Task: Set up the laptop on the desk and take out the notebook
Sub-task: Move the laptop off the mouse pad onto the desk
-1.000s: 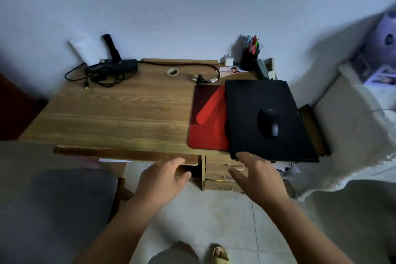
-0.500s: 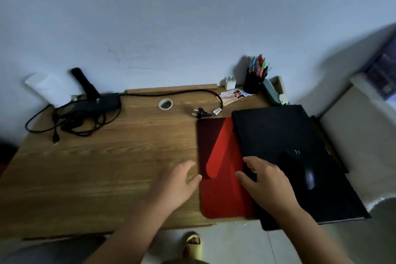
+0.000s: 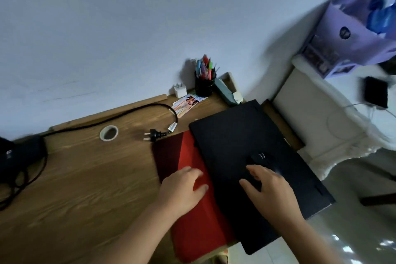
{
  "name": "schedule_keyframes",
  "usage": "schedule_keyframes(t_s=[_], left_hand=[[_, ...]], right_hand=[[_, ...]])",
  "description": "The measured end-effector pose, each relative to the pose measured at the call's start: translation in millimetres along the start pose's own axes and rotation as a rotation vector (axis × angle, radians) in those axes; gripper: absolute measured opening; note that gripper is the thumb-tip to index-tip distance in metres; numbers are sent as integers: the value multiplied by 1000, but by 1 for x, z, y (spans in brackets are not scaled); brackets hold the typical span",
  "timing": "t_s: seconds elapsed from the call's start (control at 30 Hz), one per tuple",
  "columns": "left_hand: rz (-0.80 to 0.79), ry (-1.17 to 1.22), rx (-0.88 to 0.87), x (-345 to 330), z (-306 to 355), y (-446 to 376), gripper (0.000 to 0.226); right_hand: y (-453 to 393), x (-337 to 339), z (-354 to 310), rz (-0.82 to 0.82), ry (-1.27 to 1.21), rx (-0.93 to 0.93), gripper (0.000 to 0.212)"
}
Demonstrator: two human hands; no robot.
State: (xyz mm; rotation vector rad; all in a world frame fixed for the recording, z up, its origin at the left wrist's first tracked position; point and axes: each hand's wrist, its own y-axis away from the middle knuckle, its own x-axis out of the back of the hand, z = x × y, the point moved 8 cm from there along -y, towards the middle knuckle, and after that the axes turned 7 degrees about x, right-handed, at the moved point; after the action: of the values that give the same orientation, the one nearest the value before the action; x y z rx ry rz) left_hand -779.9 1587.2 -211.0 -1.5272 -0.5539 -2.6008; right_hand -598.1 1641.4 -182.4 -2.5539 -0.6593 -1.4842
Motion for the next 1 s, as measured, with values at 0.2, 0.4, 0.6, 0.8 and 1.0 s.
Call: schedule_keyframes(t_s=[0.2,0.4,0.6,0.8,1.0], left_hand=[[-29,-64,-124,-17,57,-57,40],[-52,-173,-276,-42,94,-103,52],[-44,-314,-330,-52,76,-141,79],[-181,-465,-156,-48,43,-189,111],[-290,-434,-139,-47,45,-212,125]], right_hand=[[13,28,70,132,-43,-227,42],[55,14,118,125,-10,-473,77],[87,-18,134,124,-136,-677,100],[96,-45,132,129,-262,-765,114],[88,-61,122,199,-484,-747,117]])
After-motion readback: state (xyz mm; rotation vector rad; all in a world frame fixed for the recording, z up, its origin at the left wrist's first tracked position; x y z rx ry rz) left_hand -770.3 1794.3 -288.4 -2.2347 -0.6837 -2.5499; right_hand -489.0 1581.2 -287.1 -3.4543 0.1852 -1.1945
